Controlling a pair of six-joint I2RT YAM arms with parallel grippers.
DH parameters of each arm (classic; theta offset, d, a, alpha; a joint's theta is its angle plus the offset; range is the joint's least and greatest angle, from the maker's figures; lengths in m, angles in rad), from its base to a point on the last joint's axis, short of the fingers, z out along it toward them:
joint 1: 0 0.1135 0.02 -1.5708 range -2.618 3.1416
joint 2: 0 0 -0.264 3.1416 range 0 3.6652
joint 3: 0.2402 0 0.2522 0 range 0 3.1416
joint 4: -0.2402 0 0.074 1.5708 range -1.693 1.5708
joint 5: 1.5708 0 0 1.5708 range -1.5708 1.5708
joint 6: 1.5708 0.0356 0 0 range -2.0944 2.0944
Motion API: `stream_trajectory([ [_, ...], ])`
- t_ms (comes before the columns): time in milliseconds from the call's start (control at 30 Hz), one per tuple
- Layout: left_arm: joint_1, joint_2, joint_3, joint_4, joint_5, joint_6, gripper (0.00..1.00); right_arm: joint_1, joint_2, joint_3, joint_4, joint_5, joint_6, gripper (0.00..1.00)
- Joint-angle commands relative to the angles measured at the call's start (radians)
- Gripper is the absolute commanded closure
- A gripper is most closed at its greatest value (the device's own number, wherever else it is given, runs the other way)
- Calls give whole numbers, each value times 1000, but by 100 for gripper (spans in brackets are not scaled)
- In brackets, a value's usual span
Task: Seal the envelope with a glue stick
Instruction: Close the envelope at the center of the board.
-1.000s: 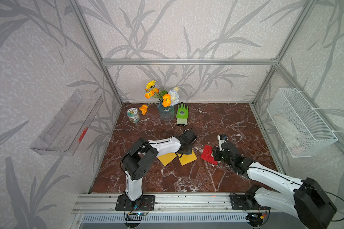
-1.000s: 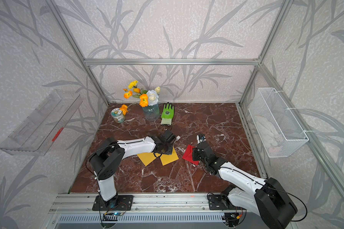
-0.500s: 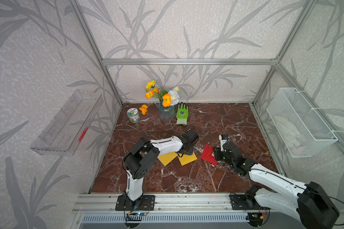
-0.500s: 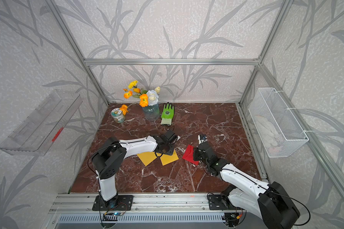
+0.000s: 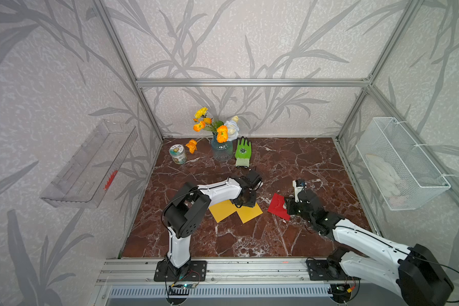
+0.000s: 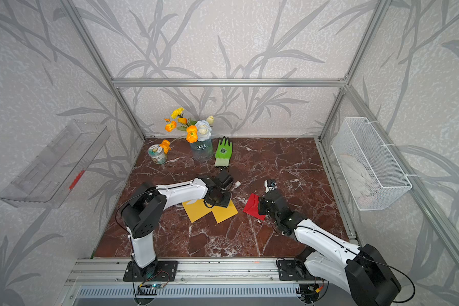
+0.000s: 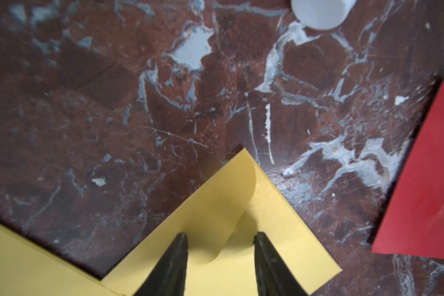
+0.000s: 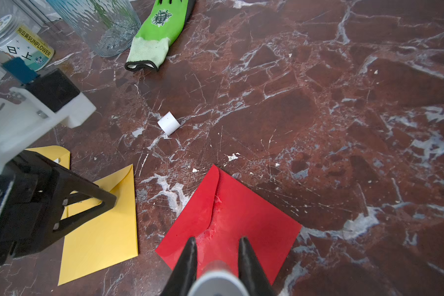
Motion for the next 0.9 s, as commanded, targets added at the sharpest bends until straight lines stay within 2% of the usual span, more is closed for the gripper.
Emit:
stream_trajectory([
  [0,5,-23,-10,-55,37,-21,57,-3,-10,-8,-2,0,-12,100],
  [500,52,-135,-37,26,101,-63,62,-3,19,-8,20,-13,-3,100],
  [567,61,-129,-48,34,101,-66,68,-2,26,-8,23,-18,-1,100],
  [733,64,-91,-55,54,72,-75,100,-2,29,-2,19,-21,-1,100],
  [867,65,-60,-56,77,65,-80,100,-3,26,0,17,-25,-1,100],
])
